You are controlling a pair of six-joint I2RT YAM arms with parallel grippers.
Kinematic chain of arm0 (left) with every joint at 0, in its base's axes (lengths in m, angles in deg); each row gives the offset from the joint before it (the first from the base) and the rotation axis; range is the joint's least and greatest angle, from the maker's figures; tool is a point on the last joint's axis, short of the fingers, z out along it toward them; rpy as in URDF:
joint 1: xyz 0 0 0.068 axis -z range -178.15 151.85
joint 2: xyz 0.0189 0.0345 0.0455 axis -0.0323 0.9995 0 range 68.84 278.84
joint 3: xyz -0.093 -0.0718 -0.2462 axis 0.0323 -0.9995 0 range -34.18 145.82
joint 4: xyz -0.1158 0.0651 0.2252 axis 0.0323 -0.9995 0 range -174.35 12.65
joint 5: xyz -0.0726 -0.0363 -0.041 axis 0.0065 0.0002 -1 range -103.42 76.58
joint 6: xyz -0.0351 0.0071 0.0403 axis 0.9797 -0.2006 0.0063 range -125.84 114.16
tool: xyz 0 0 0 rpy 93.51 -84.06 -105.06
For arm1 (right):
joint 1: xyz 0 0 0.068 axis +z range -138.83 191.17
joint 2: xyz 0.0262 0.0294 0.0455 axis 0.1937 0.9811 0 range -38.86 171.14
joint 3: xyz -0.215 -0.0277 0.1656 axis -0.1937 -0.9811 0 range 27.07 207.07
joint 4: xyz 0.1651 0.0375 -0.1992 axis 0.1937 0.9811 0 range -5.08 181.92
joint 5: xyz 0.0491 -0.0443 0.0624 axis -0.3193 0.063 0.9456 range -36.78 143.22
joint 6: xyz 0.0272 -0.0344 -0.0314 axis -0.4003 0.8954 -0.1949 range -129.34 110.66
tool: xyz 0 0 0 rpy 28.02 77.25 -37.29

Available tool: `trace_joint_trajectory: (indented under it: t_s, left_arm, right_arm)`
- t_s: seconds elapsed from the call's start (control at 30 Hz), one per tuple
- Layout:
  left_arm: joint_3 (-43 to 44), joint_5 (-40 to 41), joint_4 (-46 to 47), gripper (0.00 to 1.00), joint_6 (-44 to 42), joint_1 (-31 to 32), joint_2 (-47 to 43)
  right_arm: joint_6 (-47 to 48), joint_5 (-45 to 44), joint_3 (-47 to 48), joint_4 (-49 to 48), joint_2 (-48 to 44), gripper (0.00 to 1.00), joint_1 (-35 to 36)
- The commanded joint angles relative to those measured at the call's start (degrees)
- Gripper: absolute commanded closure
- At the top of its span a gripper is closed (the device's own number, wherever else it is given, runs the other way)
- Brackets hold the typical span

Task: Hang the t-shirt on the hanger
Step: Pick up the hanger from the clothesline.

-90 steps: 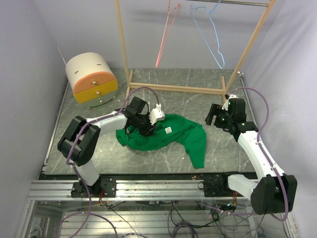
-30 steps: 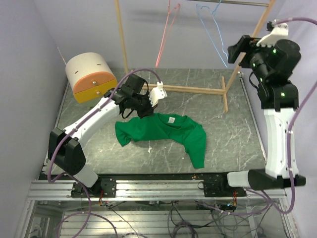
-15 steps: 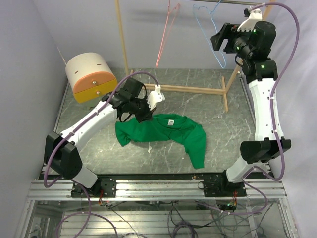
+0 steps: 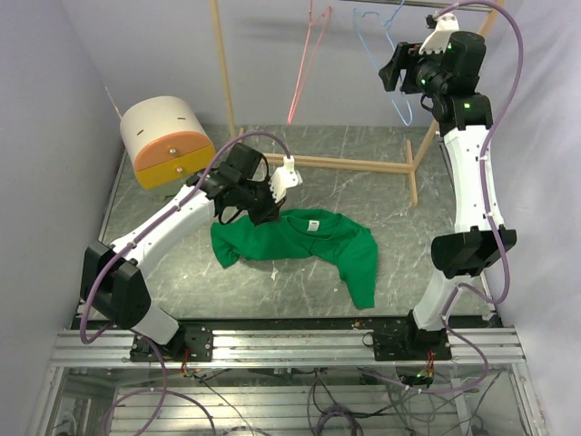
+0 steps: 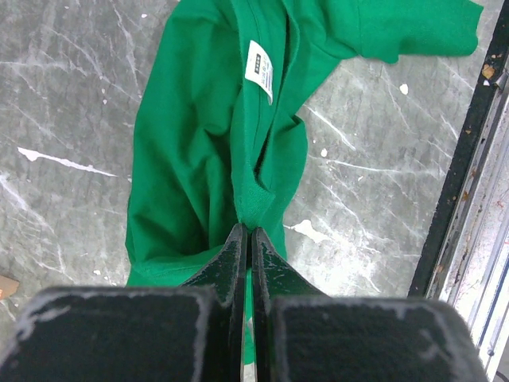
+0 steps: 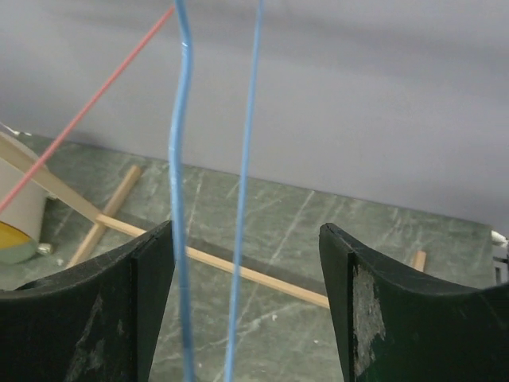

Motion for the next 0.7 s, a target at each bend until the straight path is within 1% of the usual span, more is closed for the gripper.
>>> trace_joint_trajectory:
  t_s: [0.0,0.03,0.07,0.13,0.17,0.23,0.27,0.3,0.33,0.43,0.67]
  left_arm:
    - [-0.29,-2.31,1.34,0.93,0.81,0.41,0.04]
    - [-0.21,-2.46,1.35,0.93,0.81,0.41,0.23]
    - [-0.14,-2.51,1.41,0.93,0.86,0.41,0.33]
    - [-0.03,-2.59,1.51,0.93,1.09,0.41,0.69]
    - [0.09,-2.64,1.51,0.93,1.16,0.39,0.85]
    - [0.23,-2.81,1.51,0.93,1.25,0.41,1.11]
    - [0.30,-2.86,1.45,0.93,1.28,0.39,1.23]
    - [0.30,-2.94,1.43,0.93,1.29,0.41,1.28]
    - [0.30,-2.95,1.42,0.93,1.23,0.41,1.34]
    - [0.31,-3.09,1.17,0.93,1.29,0.41,1.60]
    - [0.73,-3.48,1.07,0.93,1.59,0.41,2.10]
  right_arm:
    - [4.18,-2.14,1.63,2.71,-0.36,0.32,0.04]
    - [4.52,-2.01,1.42,2.86,-0.36,0.37,0.03]
    - [4.67,-1.76,1.14,3.04,-0.46,0.46,0.08]
    - [4.79,-1.72,0.06,2.65,-1.03,0.67,0.12]
    - [4.91,-1.82,-0.40,2.50,-1.31,0.80,0.10]
    - [5.17,-2.24,-1.18,2.29,-1.85,0.92,0.11]
    - [5.34,-2.44,-1.34,2.22,-1.97,0.96,0.14]
    - [5.54,-2.69,-1.44,2.35,-2.08,0.99,0.13]
    - [5.76,-2.89,-1.49,2.42,-2.27,1.00,0.13]
    - [6.11,-3.45,-1.98,2.05,-2.83,1.00,0.17]
    - [5.31,-3.65,-2.28,-2.27,-5.62,1.00,0.15]
